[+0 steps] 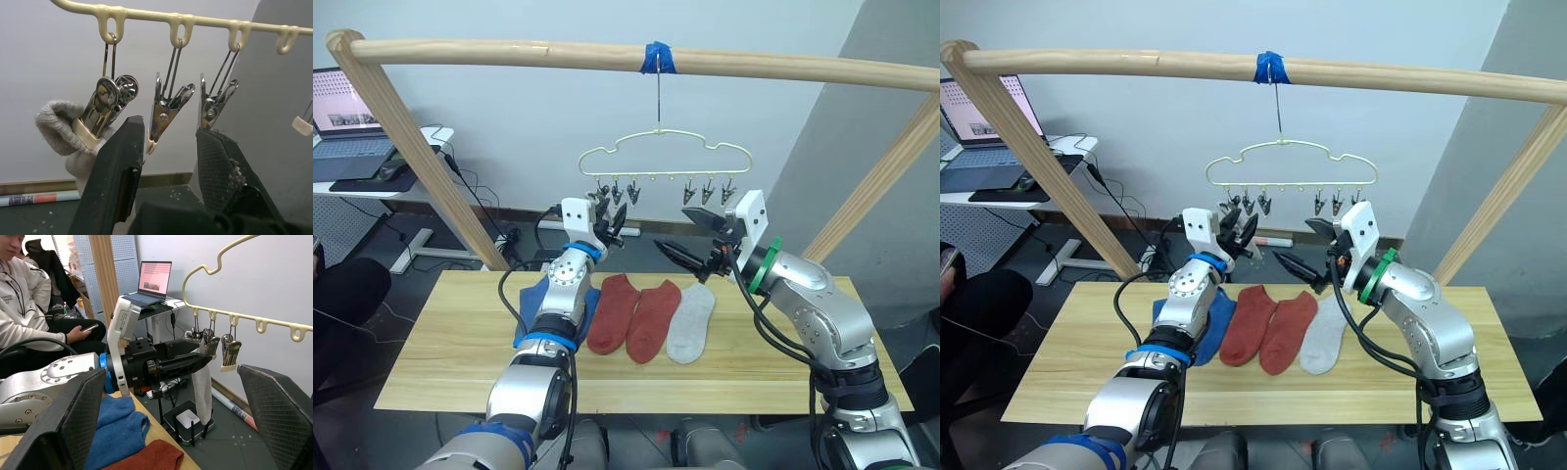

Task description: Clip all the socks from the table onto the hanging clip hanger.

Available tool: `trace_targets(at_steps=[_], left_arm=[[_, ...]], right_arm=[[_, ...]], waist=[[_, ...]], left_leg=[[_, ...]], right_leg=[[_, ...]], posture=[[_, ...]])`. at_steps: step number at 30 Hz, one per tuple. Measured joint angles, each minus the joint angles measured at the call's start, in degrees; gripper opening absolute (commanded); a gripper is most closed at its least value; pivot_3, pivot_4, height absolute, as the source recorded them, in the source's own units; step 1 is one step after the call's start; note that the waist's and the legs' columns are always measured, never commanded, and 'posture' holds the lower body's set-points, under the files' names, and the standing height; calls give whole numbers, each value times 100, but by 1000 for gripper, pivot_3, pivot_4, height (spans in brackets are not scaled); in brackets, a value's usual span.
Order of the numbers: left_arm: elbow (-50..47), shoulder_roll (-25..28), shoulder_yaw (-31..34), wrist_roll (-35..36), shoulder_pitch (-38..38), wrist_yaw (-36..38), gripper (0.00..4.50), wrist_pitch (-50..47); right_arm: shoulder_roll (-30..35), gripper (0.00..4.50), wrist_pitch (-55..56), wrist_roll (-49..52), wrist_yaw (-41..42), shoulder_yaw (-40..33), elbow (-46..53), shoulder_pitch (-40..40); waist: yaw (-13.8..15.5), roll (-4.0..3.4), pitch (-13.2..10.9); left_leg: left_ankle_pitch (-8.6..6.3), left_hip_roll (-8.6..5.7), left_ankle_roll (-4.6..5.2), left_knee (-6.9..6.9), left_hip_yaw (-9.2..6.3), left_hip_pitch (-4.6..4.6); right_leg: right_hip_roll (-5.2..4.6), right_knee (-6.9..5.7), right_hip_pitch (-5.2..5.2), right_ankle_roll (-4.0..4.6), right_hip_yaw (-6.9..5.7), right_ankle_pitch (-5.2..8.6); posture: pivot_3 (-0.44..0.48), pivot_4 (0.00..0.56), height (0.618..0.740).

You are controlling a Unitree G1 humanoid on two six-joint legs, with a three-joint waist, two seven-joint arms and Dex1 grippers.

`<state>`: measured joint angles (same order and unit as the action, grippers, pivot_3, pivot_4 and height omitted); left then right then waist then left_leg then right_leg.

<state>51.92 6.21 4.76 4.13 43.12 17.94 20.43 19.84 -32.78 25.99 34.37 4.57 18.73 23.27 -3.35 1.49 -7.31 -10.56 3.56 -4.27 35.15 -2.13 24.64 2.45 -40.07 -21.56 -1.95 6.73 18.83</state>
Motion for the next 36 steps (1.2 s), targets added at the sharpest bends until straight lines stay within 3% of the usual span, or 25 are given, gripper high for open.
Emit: trace_targets(at_steps=[10,14,36], left_arm=[[265,35,10,-1,199,6,1929,27],[274,35,10,-2,271,-2,1087,52],[534,83,14,-4,497,-102,1087,133]], right_arm=[[11,4500,-2,0,-64,-3,0,0],[14,4500,-2,0,-67,-3,0,0],[22,4500,-2,1,-62,-4,0,0]], waist=[[-8,0,0],[-8,0,0],[-11,0,0]], left_leg=[[0,0,0,0,-1,0],[0,0,0,0,-1,0],[0,0,0,0,-3,0]], right_leg=[[0,0,0,0,-1,0],[0,0,1,0,-1,0],[0,1,1,0,-2,0]], posture=[[-71,111,740],[-71,111,740],[-69,106,740]])
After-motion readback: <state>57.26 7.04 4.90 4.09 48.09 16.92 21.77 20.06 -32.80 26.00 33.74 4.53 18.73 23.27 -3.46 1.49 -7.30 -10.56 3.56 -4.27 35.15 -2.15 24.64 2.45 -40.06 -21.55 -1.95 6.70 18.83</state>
